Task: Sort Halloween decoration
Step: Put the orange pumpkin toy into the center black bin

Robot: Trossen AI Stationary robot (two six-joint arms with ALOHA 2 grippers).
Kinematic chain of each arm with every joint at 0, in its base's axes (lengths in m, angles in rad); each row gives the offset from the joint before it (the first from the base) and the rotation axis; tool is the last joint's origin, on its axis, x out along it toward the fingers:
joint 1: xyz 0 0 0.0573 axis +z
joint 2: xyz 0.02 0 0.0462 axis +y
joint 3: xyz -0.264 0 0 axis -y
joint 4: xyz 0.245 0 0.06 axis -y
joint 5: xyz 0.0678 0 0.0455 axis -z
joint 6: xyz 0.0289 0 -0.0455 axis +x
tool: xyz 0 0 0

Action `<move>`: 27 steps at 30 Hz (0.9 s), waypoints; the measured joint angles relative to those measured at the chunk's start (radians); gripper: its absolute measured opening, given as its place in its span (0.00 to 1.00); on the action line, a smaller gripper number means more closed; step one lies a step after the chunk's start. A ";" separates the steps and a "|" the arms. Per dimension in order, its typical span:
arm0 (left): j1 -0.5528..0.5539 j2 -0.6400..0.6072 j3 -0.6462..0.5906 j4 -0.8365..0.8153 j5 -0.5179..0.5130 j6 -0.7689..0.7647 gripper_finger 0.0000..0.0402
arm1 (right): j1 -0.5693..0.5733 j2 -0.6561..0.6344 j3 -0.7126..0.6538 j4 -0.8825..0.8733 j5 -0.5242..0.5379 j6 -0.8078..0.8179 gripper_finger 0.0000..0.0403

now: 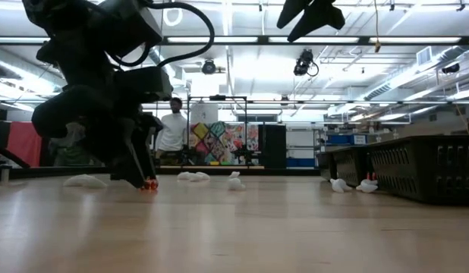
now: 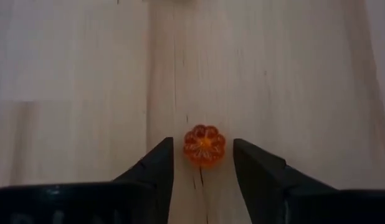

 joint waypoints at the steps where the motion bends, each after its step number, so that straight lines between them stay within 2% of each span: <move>1: 0.000 0.000 0.000 -0.004 0.000 0.000 0.36 | 0.000 0.000 0.000 0.002 0.000 -0.003 0.52; 13: 0.002 0.030 0.003 0.035 0.041 -0.003 0.20 | 0.000 -0.001 0.000 0.002 0.000 -0.005 0.52; 22: 0.011 0.027 -0.001 0.094 0.067 -0.035 0.19 | 0.000 -0.001 0.000 0.001 -0.005 -0.002 0.52; 27: 0.011 0.019 -0.001 0.154 0.039 -0.035 0.18 | 0.001 -0.001 0.000 -0.004 -0.007 -0.002 0.52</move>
